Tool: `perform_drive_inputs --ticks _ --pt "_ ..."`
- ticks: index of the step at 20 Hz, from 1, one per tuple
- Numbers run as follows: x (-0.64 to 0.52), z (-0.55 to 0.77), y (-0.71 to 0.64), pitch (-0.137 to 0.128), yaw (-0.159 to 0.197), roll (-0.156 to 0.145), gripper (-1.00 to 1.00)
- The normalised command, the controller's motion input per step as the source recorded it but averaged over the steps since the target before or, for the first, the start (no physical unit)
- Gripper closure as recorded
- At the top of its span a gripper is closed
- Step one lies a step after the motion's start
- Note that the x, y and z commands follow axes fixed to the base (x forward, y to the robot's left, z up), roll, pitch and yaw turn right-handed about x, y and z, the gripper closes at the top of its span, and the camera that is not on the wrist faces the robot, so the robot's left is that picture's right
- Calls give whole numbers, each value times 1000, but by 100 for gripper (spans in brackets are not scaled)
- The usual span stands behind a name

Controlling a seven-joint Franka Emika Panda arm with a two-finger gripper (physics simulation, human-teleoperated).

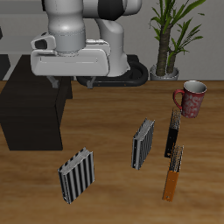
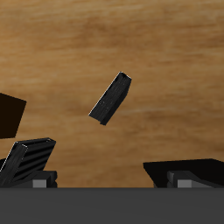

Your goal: Place the right striped book upright on top of the shelf and place the red mug on top of the shelf

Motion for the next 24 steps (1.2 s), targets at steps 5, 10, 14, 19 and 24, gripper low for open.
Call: perform_drive_inputs --ticks 5,10,14,19,24 --pt "281 -185 -34 -7 -26 3 -100" --pt "266 -195 -68 -12 -73 -8 -100" --pt "219 -252 -7 -36 -12 -14 -100" --pt "124 -288 65 -3 -57 1 -100" --pt "155 -341 34 9 -25 -11 -100"
